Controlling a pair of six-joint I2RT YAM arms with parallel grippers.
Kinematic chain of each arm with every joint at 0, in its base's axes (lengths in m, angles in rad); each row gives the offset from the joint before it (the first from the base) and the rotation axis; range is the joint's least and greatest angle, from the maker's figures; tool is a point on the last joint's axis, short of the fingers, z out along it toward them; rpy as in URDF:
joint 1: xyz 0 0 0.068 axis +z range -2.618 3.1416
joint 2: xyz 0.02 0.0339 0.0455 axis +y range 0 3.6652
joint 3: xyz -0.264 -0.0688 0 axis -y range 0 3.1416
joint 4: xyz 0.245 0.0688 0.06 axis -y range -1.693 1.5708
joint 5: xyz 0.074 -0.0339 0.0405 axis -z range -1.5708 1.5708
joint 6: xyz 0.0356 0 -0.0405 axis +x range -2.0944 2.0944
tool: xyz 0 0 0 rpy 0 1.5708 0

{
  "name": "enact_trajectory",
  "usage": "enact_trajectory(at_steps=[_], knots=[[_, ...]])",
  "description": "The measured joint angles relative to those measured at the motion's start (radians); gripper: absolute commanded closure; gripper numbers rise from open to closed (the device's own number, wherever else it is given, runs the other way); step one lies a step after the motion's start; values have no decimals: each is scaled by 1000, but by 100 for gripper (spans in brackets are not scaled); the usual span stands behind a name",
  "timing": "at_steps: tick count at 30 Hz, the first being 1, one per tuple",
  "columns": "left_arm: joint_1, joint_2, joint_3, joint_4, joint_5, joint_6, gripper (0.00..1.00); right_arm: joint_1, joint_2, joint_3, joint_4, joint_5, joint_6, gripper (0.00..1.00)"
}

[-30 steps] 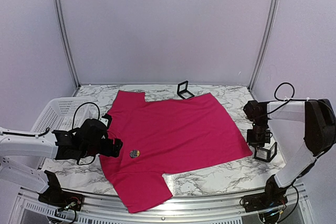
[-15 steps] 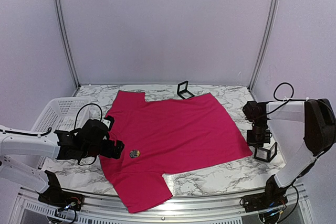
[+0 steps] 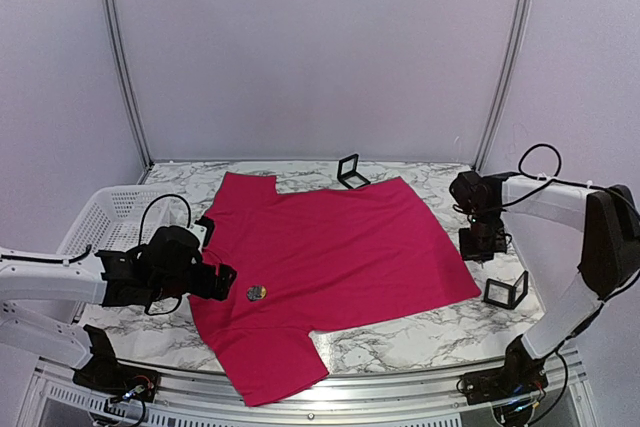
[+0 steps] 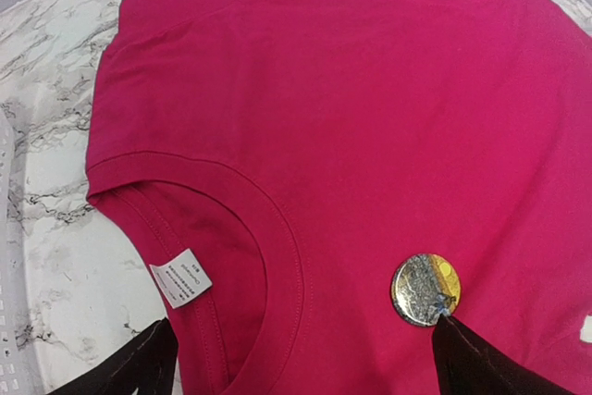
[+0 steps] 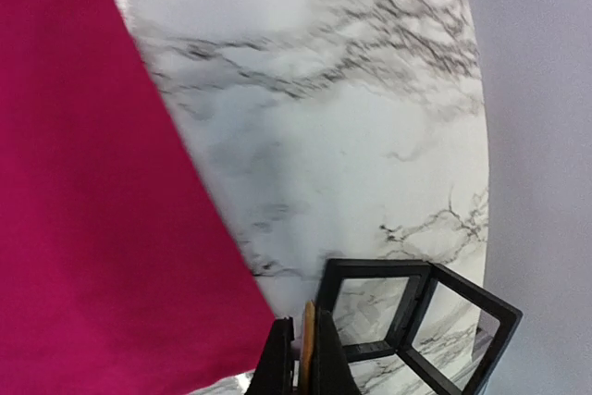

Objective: Pin the brooch onto the clothing

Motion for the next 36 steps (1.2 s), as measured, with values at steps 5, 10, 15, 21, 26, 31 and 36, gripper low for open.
enact_trajectory(at_steps=[5,10,15,21,26,31,36], knots=[[0,-142,-21,24,-15,19,1,204,0,188,3,-59,-108,100],[0,-279,-24,69,-19,66,4,404,2,423,143,-301,-232,100],[0,-335,-9,108,60,135,6,567,4,552,393,-681,-333,100],[-21,-324,127,148,261,218,10,650,-8,544,782,-1019,-384,100],[-74,-254,313,250,391,260,32,672,-34,471,1058,-1146,-381,100],[-85,-168,429,335,488,254,47,696,-34,470,1176,-1210,-379,100],[-92,-99,478,361,560,250,55,699,-34,470,1230,-1233,-378,100]])
